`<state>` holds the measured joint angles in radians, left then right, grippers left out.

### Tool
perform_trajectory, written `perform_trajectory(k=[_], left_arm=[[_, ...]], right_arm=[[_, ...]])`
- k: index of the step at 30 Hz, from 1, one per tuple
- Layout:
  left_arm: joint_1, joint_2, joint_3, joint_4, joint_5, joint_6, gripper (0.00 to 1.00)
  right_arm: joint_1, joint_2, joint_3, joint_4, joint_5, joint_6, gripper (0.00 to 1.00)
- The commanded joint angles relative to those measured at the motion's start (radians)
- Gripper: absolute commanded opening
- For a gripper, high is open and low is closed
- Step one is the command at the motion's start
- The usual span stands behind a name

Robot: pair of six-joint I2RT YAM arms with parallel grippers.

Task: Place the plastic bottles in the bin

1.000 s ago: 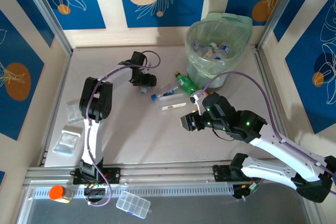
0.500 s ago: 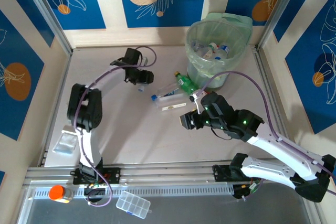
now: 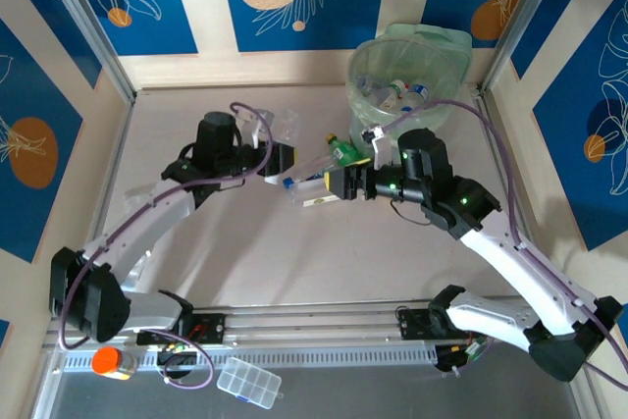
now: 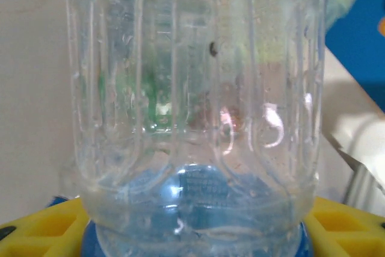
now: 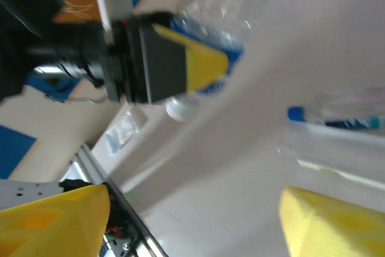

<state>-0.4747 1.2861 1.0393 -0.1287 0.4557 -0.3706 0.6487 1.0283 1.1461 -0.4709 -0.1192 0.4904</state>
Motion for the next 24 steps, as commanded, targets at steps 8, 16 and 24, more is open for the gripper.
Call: perform_trajectory(k=[8, 16, 24], left_arm=[[-0.042, -0.231, -0.200, 0.311, 0.169, -0.193, 0.45], [-0.070, -0.280, -0.225, 0.383, 0.189, -0.236, 0.46], [-0.093, -0.273, -0.221, 0.373, 0.186, -0.238, 0.45]], right_arm=[[-0.041, 0.159, 0.136, 0.220, -0.255, 0.096, 0.99], [-0.026, 0.318, 0.208, 0.337, -0.379, 0.203, 0.98], [0.019, 0.388, 0.225, 0.375, -0.401, 0.224, 0.85]])
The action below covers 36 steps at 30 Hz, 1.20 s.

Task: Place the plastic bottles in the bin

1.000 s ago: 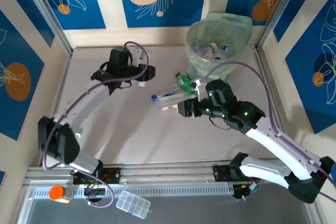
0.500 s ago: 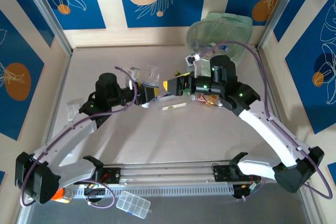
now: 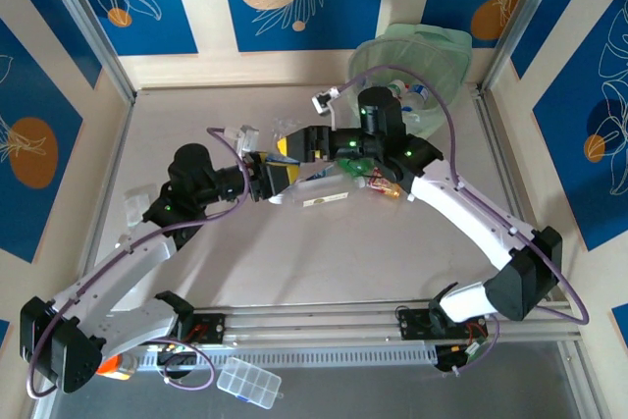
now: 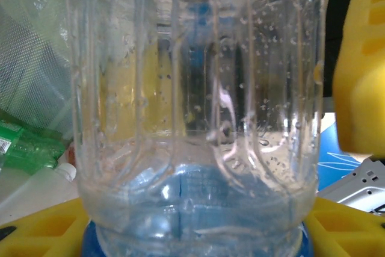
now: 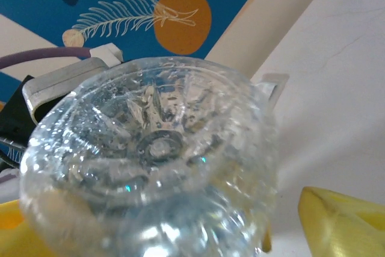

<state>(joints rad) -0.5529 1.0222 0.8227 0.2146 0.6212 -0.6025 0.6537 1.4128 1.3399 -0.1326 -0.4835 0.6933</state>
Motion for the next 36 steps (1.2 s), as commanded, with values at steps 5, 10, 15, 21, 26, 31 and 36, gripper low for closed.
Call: perform_trajectory(k=[5, 10, 15, 21, 26, 31, 36], left_arm=[[-0.025, 0.004, 0.004, 0.006, 0.013, 0.007, 0.46], [-0.046, 0.021, 0.043, -0.057, 0.028, 0.036, 0.53], [-0.053, -0.026, 0.071, -0.137, -0.018, 0.053, 0.78], [-0.053, -0.152, 0.146, -0.389, -0.215, 0.158, 0.87], [-0.053, -0.229, 0.153, -0.548, -0.337, 0.246, 0.87], [-0.053, -0.265, 0.116, -0.610, -0.351, 0.234, 0.87], [-0.053, -0.300, 0.081, -0.637, -0.355, 0.210, 0.85]], right_arm=[[0.018, -0.009, -0.014, 0.088, -0.026, 0.050, 0.63], [0.023, -0.028, -0.025, 0.090, -0.017, 0.045, 0.57], [0.015, -0.068, -0.014, 0.038, 0.028, 0.003, 0.54], [-0.106, -0.113, 0.106, -0.154, 0.136, -0.098, 0.54], [-0.297, -0.082, 0.288, -0.345, 0.304, -0.210, 0.52], [-0.488, 0.023, 0.448, -0.442, 0.378, -0.295, 0.51], [-0.572, 0.182, 0.629, -0.539, 0.400, -0.322, 0.50]])
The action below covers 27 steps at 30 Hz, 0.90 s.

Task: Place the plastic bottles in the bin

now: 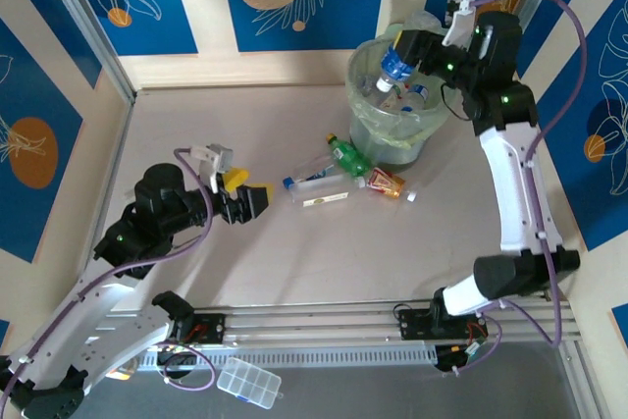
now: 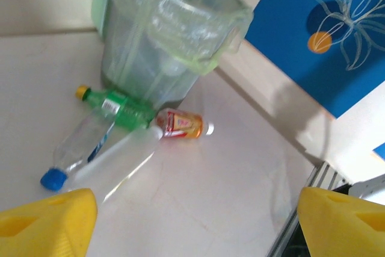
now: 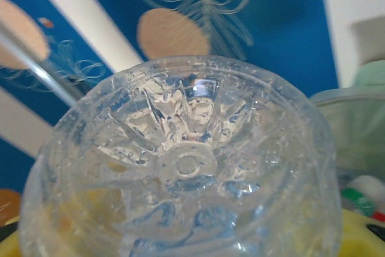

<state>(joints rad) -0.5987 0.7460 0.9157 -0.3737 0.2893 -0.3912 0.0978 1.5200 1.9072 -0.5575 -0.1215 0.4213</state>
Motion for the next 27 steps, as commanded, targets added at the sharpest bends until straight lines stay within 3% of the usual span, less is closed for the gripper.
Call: perform_trajectory(k=[1, 13, 20, 27], left_arm=[[-0.007, -0.027, -0.015, -0.056, -0.023, -0.006, 0.85], [-0.007, -0.045, -0.035, -0.079, -0.013, -0.051, 0.84], [-0.007, -0.063, -0.062, -0.083, -0.023, -0.069, 0.84], [-0.007, -0.061, -0.070, -0.096, -0.042, -0.075, 0.85]], right_arm=[[-0.023, 0.109, 0.104, -0.137, 0.034, -0.044, 0.50], [0.005, 0.520, 0.491, -0.395, -0.049, 0.012, 0.48], [0.062, 0.622, 0.467, -0.425, -0.015, -0.002, 0.48], [0.057, 0.749, 0.576, -0.504, 0.025, -0.006, 0.62]])
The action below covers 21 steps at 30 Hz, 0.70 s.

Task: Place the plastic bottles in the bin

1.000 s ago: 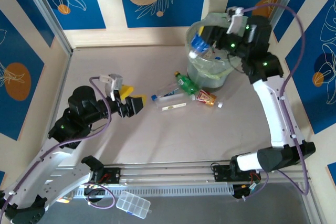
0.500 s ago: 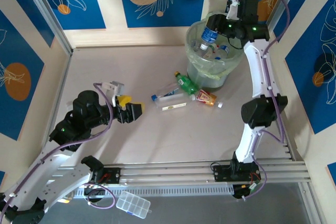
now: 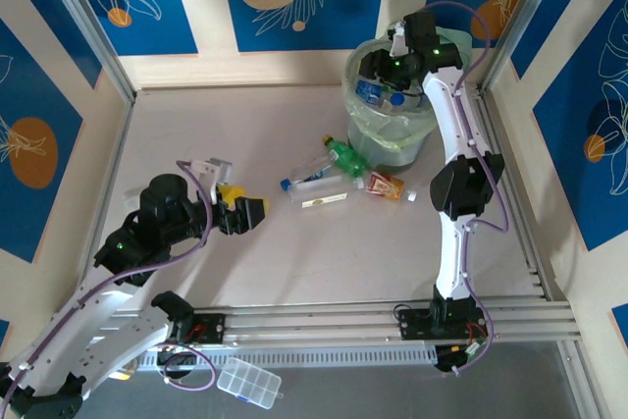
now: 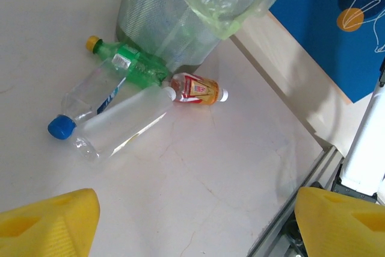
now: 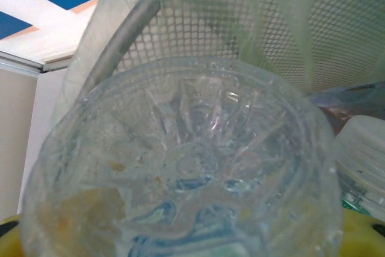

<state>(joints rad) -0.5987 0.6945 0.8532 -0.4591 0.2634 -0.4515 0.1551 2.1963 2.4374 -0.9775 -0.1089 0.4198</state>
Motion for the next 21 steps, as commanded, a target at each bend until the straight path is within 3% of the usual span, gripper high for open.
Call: perform_trajectory(k=[1, 4, 8, 17, 21], left_arm=[[-0.007, -0.006, -0.008, -0.011, -0.014, -0.016, 0.85], [-0.007, -0.001, -0.006, -0.007, -0.014, -0.019, 0.85], [-0.007, -0.001, -0.002, -0.016, -0.021, -0.008, 0.87], [-0.007, -0.001, 0.001, -0.017, -0.023, 0.001, 0.87], [-0.007, -0.003, 0.003, -0.021, -0.023, 0.004, 0.87]], right_arm=[[-0.002, 0.095, 0.083, -0.109, 0.011, -0.005, 0.66], [0.000, 0.128, 0.176, -0.166, 0.022, -0.010, 0.74], [0.000, 0.071, 0.170, -0.145, 0.060, -0.011, 0.81], [-0.024, -0.098, 0.114, -0.091, 0.131, -0.014, 0.83], [-0.026, -0.153, 0.103, -0.090, 0.152, -0.031, 0.79]])
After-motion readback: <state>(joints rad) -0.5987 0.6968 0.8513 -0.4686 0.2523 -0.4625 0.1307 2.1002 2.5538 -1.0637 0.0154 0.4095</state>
